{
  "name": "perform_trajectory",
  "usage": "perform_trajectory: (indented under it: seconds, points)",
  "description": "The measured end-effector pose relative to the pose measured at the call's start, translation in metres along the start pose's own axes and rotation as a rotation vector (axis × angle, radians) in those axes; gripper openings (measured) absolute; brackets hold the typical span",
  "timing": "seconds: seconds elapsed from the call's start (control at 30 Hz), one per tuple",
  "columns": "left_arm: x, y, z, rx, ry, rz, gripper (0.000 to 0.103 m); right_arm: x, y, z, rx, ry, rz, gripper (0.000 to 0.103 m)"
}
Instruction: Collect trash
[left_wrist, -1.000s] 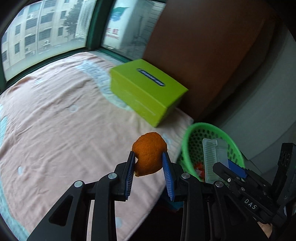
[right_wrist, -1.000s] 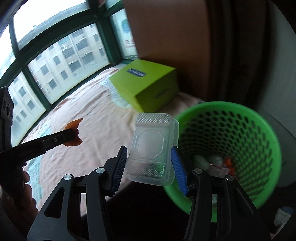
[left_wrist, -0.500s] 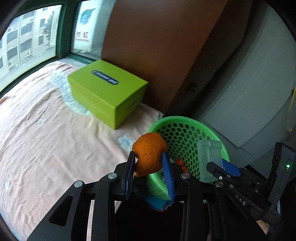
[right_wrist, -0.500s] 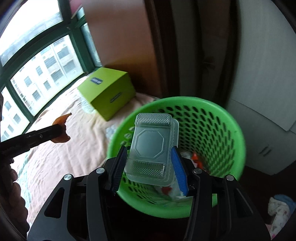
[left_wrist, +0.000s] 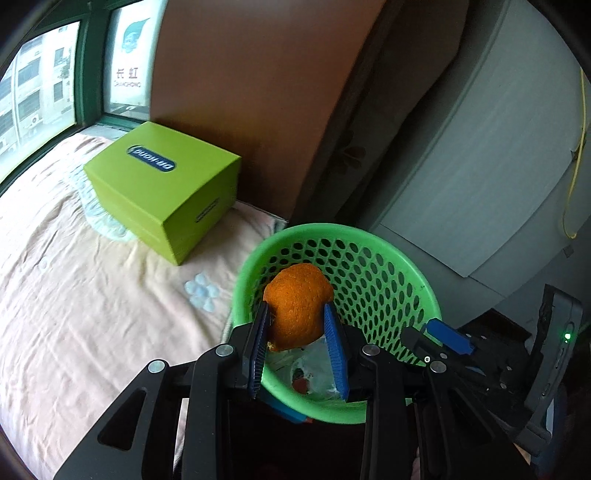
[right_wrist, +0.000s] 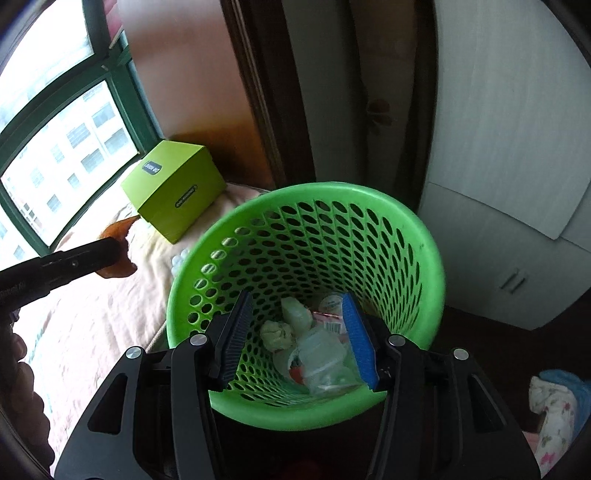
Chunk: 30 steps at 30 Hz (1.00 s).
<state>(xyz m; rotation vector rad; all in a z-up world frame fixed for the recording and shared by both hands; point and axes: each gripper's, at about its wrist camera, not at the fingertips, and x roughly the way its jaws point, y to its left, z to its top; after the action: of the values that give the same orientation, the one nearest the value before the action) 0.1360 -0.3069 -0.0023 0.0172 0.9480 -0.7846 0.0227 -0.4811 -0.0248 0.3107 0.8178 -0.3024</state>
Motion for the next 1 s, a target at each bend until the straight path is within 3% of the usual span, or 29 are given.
perform_trajectory:
  seconds: [0.1, 0.17, 0.57, 0.63, 0.7, 1.0]
  points:
    - [0.006, -0.008, 0.001, 0.016, 0.008, -0.005, 0.029, -0.001, -0.003, 0.001, 0.006, -0.005, -0.002, 0.052]
    - [0.010, -0.013, 0.002, 0.028, 0.011, 0.000, 0.029, -0.005, -0.007, 0.001, 0.012, -0.016, -0.009, 0.058]
    - [0.033, -0.034, 0.002, 0.068, 0.047, 0.002, 0.032, -0.020, -0.022, 0.000, 0.048, -0.051, -0.027, 0.065]
    - [0.036, -0.036, 0.001, 0.072, 0.053, -0.003, 0.036, -0.020, -0.024, -0.001, 0.054, -0.052, -0.029, 0.065]
    - [0.038, -0.039, 0.000, 0.075, 0.052, 0.001, 0.047, -0.021, -0.025, -0.002, 0.059, -0.051, -0.032, 0.065]
    - [0.027, -0.032, -0.004, 0.068, 0.029, 0.038, 0.066, -0.023, -0.020, -0.007, 0.057, -0.049, -0.025, 0.067]
